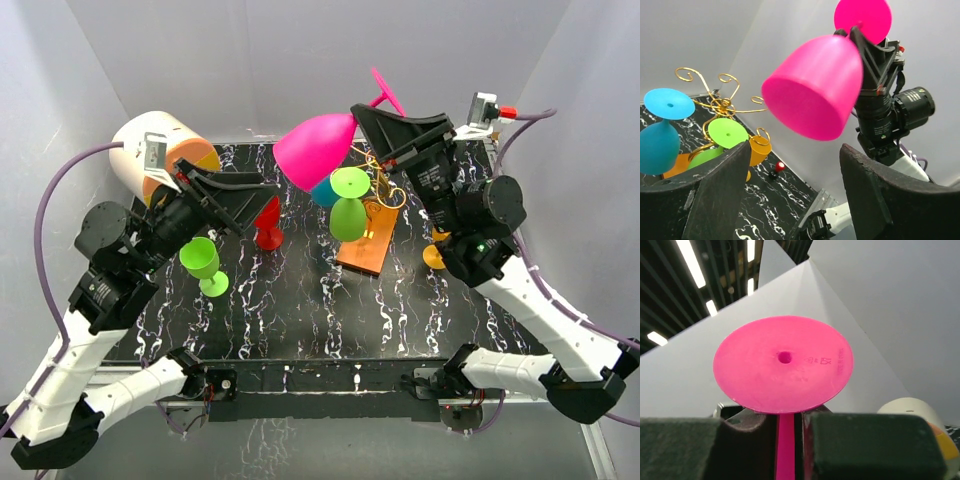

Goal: Place the wine glass upside down on the wine glass rack

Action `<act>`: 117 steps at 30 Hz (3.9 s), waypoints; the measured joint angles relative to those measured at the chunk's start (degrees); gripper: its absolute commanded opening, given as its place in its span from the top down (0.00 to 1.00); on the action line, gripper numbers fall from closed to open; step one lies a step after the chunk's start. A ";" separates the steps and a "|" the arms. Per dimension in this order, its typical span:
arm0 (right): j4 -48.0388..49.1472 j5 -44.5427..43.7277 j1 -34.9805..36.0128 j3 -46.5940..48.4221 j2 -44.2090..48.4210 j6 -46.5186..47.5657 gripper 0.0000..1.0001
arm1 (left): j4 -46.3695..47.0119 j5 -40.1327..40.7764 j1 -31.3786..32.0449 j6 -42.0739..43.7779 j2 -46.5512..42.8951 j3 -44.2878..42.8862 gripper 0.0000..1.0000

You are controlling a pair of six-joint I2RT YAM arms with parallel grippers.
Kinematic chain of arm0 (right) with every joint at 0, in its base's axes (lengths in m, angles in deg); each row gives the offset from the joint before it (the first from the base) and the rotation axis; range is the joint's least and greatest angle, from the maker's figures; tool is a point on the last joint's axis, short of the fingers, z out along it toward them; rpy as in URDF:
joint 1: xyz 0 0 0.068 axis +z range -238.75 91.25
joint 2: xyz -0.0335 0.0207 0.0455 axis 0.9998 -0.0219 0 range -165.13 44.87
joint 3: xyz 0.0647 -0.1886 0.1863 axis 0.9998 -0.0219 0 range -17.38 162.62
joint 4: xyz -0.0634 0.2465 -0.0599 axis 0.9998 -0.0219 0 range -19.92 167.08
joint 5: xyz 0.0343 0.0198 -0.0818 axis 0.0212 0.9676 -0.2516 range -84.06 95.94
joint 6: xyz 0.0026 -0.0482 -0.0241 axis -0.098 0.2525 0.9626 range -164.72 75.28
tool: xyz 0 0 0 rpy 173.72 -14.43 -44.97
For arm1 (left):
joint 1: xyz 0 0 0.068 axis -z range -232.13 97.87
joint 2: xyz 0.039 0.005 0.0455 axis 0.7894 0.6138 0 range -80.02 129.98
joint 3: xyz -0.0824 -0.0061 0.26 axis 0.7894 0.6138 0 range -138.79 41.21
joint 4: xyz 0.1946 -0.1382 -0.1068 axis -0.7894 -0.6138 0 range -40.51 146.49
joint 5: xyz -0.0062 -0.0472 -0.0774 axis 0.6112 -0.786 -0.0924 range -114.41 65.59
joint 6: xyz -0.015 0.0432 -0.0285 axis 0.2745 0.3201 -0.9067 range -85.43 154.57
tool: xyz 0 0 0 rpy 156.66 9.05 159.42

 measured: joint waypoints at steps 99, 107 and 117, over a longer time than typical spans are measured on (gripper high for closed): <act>-65.53 2.47 0.00 -5.03 26.40 -3.30 0.40 | 20.06 -26.88 4.59 -50.84 27.76 1.75 1.00; -64.92 -2.86 0.00 -3.72 25.38 -13.55 0.41 | 21.62 -27.10 4.59 -50.77 27.65 2.75 1.00; -58.01 -3.06 0.00 -5.16 22.82 -16.26 0.63 | 22.27 -27.10 4.59 -50.69 27.56 4.28 1.00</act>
